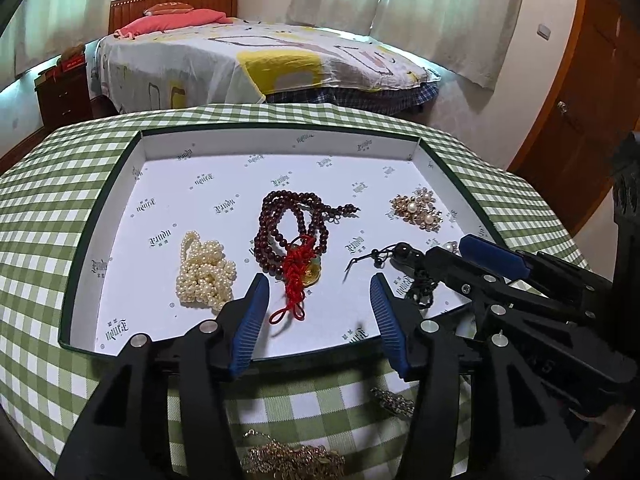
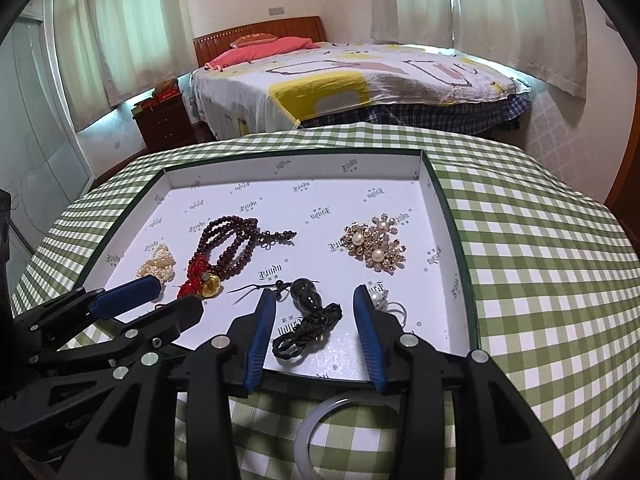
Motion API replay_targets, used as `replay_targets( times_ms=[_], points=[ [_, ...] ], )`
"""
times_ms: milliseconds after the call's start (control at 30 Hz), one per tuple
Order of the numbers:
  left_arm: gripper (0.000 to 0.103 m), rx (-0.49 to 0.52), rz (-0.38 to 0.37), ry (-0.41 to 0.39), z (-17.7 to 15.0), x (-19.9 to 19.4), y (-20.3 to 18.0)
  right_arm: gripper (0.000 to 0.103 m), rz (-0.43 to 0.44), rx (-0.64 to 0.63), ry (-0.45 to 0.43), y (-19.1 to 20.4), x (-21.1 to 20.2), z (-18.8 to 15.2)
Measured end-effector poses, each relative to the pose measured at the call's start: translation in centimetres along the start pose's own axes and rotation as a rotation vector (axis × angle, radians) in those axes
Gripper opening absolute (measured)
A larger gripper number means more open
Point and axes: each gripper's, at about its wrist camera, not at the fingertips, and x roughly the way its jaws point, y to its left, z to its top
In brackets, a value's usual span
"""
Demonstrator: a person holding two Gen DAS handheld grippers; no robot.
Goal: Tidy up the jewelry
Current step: 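Withdraw both grippers from the tray toward the remaining jewelry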
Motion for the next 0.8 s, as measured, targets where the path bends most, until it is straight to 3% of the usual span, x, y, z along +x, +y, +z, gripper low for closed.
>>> replay_targets(
  times_ms=[467, 800],
  points=[
    [0.058, 0.038, -0.002, -0.087, -0.6, -4.6, -0.4, 0.041, -0.009, 0.009, -0.034, 0.6, -3.2, -0.9],
    [0.058, 0.049, 0.031, -0.097, -3.8, -8.3, 1.1, 0.042, -0.004, -0.001, -0.029, 1.8, -5.5, -3.2]
  ],
)
